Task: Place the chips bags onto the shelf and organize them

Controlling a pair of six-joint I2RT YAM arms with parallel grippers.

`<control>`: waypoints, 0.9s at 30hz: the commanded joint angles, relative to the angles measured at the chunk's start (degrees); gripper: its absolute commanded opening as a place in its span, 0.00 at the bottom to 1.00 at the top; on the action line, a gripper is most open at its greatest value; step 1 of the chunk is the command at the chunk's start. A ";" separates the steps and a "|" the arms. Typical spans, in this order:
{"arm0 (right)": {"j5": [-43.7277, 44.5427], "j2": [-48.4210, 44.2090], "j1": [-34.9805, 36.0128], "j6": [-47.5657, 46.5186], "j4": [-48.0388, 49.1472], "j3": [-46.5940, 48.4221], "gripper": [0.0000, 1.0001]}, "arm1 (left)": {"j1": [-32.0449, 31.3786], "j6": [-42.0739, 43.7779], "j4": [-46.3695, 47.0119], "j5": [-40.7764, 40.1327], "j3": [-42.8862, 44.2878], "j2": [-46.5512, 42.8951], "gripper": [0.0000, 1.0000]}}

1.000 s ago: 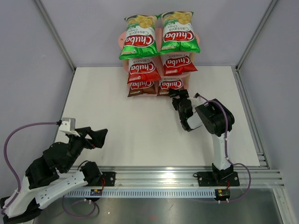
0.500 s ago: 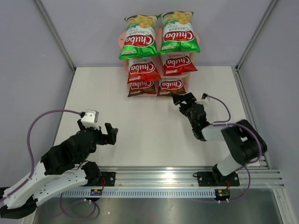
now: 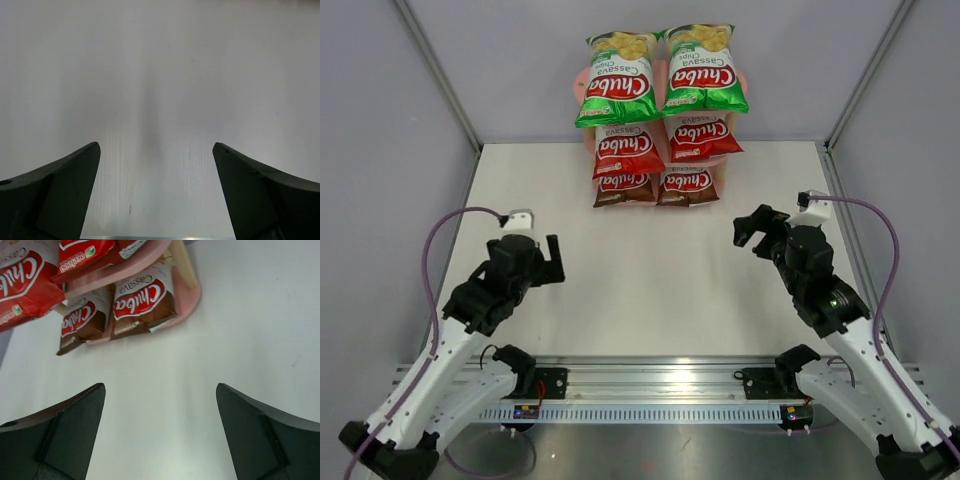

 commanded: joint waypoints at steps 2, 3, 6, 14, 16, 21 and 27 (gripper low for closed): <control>5.14 -4.81 0.46 -7.53 -25.84 8.53 0.99 | 16.84 4.75 6.22 12.62 0.26 -4.13 0.99; 5.05 -5.26 0.46 -8.05 -31.08 11.68 0.99 | 19.05 5.01 6.75 13.93 -0.18 -6.15 0.99; 8.64 -6.31 0.37 -7.99 -38.92 17.22 0.99 | 23.55 5.89 8.42 12.73 -1.32 -11.41 0.99; 5.66 -11.24 0.37 -11.40 -43.70 22.34 0.99 | 23.46 7.74 8.96 12.45 -3.17 -18.03 0.99; 5.67 -11.32 0.37 -11.75 -44.32 23.13 1.00 | 23.20 7.56 8.86 12.98 -3.52 -18.12 0.99; 5.32 -10.53 0.46 -11.84 -43.97 22.78 1.00 | 22.59 7.56 9.57 15.09 -3.96 -18.21 0.99; 4.79 -10.62 0.46 -11.84 -43.09 22.17 0.99 | 22.06 7.47 9.83 15.00 -4.49 -19.61 0.99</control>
